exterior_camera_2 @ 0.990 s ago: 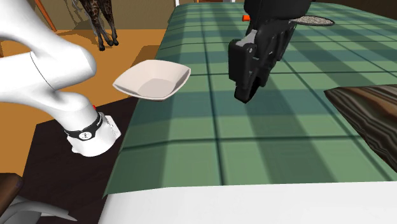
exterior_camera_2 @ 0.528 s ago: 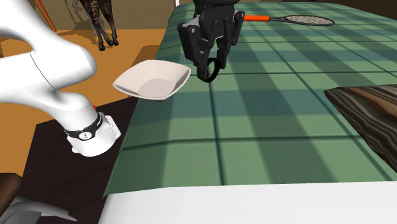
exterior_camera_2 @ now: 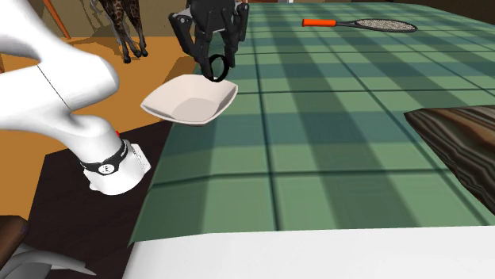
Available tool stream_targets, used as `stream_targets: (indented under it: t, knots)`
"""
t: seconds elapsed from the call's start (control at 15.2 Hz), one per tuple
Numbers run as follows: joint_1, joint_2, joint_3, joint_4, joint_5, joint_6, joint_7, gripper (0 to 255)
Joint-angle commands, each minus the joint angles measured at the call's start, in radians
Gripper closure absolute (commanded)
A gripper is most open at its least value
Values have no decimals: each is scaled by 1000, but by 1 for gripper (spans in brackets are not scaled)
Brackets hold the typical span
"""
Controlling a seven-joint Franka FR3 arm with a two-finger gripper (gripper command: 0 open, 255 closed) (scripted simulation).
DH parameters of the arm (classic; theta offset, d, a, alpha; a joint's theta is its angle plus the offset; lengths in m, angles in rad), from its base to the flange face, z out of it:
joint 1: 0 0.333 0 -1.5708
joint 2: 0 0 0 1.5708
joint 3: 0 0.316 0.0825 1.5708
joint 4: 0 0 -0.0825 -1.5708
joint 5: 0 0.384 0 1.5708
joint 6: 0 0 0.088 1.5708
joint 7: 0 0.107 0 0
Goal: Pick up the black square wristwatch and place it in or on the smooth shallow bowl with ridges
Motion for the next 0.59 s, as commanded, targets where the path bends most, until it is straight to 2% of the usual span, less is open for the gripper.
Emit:
stream_targets:
  t: [0.0, 0.4, 0.53]
  knots:
    - [33, -83, -13, -49, 23, -34, 6, 255]
    - [140, -321, -34, -155, 82, -166, 64, 255]
    - [145, -329, -26, -185, 91, -144, 62, 255]
